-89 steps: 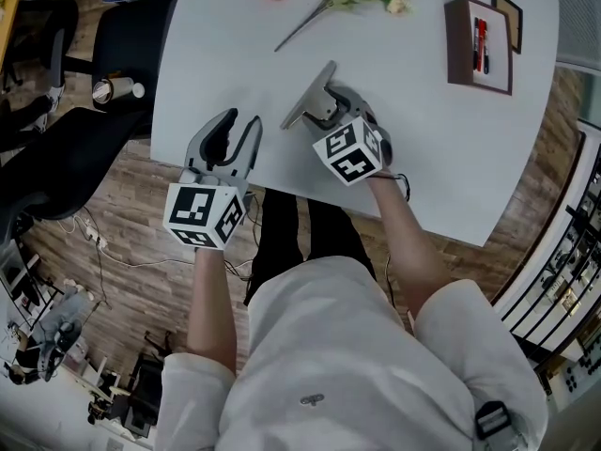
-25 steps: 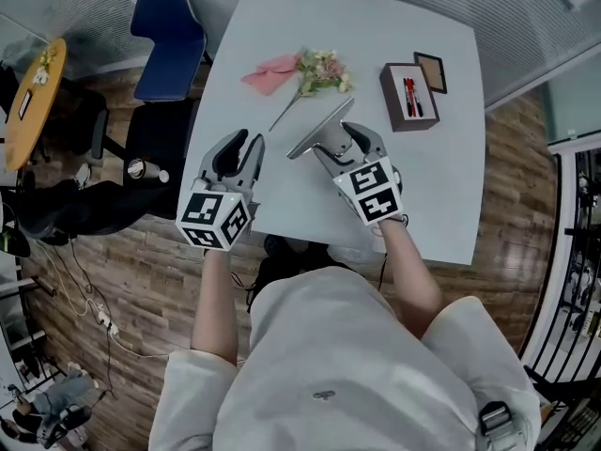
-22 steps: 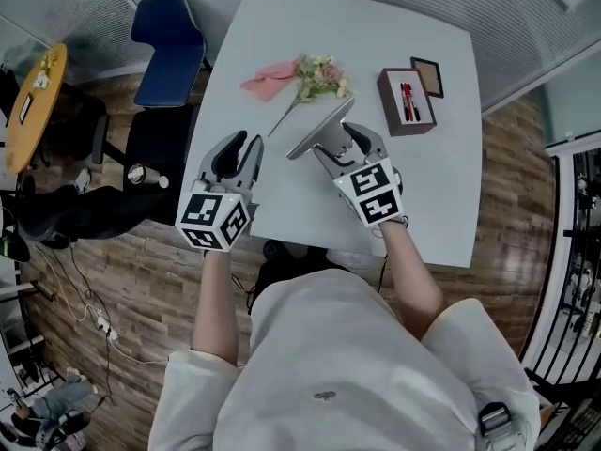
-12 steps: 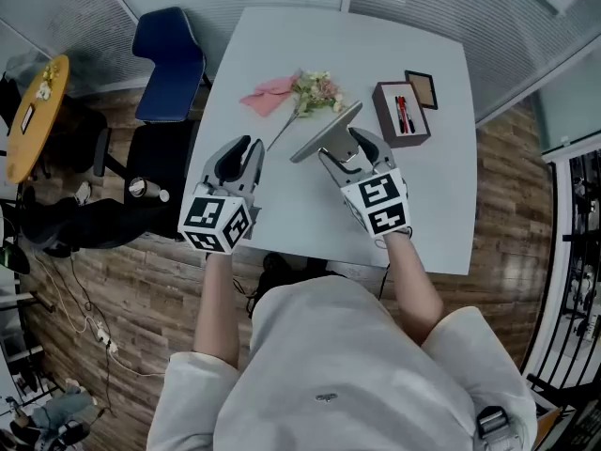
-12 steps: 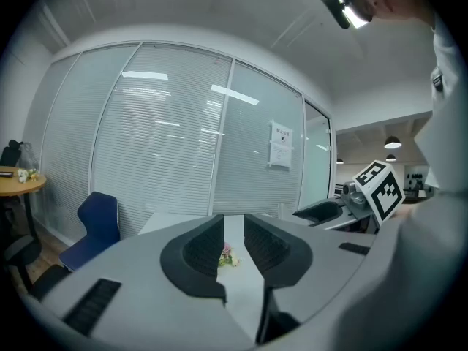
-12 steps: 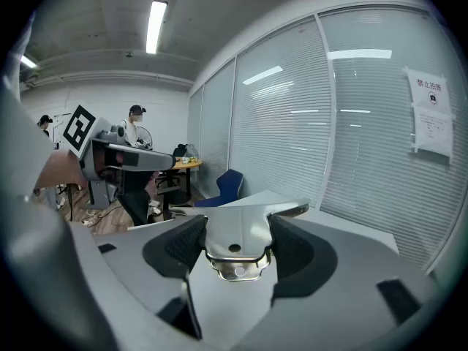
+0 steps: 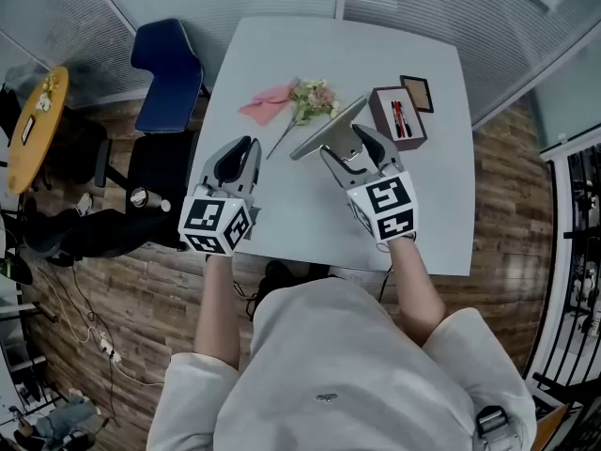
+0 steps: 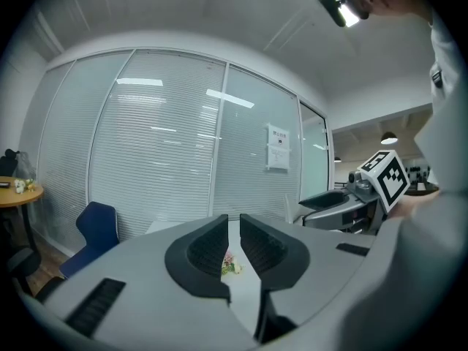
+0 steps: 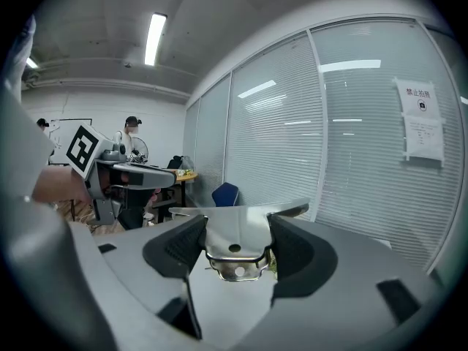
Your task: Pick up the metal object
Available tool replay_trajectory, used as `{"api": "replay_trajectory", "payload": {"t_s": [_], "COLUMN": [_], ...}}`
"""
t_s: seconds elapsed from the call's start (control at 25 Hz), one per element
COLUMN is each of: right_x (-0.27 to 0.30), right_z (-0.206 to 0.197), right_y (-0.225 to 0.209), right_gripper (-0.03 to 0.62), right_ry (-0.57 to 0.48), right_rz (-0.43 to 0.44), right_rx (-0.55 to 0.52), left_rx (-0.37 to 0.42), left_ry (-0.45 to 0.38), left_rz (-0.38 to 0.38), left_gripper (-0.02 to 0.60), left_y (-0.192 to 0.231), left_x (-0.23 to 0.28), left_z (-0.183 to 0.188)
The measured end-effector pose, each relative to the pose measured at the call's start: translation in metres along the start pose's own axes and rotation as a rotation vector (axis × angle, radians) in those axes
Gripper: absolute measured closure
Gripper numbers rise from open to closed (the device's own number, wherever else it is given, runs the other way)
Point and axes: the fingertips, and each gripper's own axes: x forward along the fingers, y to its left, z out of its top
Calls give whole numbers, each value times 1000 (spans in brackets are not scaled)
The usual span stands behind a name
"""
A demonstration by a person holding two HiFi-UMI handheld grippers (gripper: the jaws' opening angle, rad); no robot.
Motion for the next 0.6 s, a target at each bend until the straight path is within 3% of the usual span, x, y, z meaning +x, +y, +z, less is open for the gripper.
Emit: {"api": "replay_trajectory", "payload": {"t_s": [0.6], "right_x": [-6], "right_z": [35], "right_y": [6], "right_gripper": [308], "right_ry": [-73], "right_rz": [19], "right_rx": [6], "left_rx": [22], "left_ry": [-25], "left_rz": [26], "left_gripper": [551], "left_y": [10], "left_x": [-11], "left_z": [13]}}
